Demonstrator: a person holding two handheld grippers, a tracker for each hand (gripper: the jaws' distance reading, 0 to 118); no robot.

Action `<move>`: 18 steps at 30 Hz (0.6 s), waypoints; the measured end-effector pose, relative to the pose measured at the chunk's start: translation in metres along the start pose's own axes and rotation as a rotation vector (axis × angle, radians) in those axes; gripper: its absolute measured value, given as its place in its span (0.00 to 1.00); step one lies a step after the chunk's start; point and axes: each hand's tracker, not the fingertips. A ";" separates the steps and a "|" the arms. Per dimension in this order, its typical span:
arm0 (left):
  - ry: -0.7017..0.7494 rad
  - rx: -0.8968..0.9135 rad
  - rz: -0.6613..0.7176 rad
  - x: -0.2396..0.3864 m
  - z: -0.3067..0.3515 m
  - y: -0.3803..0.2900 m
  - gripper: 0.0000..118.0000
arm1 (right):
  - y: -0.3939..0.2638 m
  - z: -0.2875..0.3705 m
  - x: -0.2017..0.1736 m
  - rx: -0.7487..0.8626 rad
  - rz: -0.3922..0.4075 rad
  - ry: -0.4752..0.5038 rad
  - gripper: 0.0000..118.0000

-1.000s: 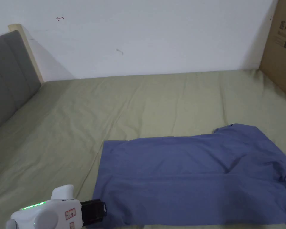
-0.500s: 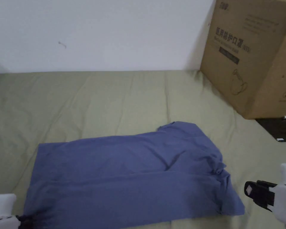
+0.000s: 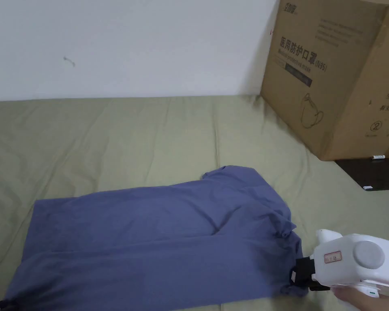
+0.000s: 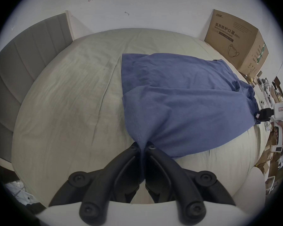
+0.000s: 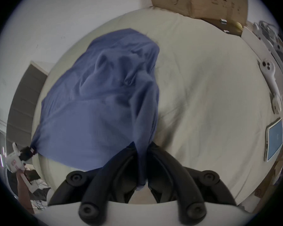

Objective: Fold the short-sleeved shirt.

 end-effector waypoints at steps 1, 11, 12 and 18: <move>0.001 -0.003 0.001 0.000 0.000 0.000 0.03 | 0.001 -0.001 -0.001 0.001 -0.002 0.006 0.07; -0.022 0.007 -0.015 -0.011 0.042 0.001 0.03 | -0.030 0.080 -0.001 0.081 0.051 0.092 0.07; -0.026 -0.004 -0.024 -0.012 0.048 -0.003 0.03 | -0.031 0.084 0.004 0.072 0.053 0.091 0.07; -0.080 -0.087 -0.003 -0.026 0.089 -0.054 0.03 | -0.100 0.114 0.012 0.015 0.035 0.104 0.07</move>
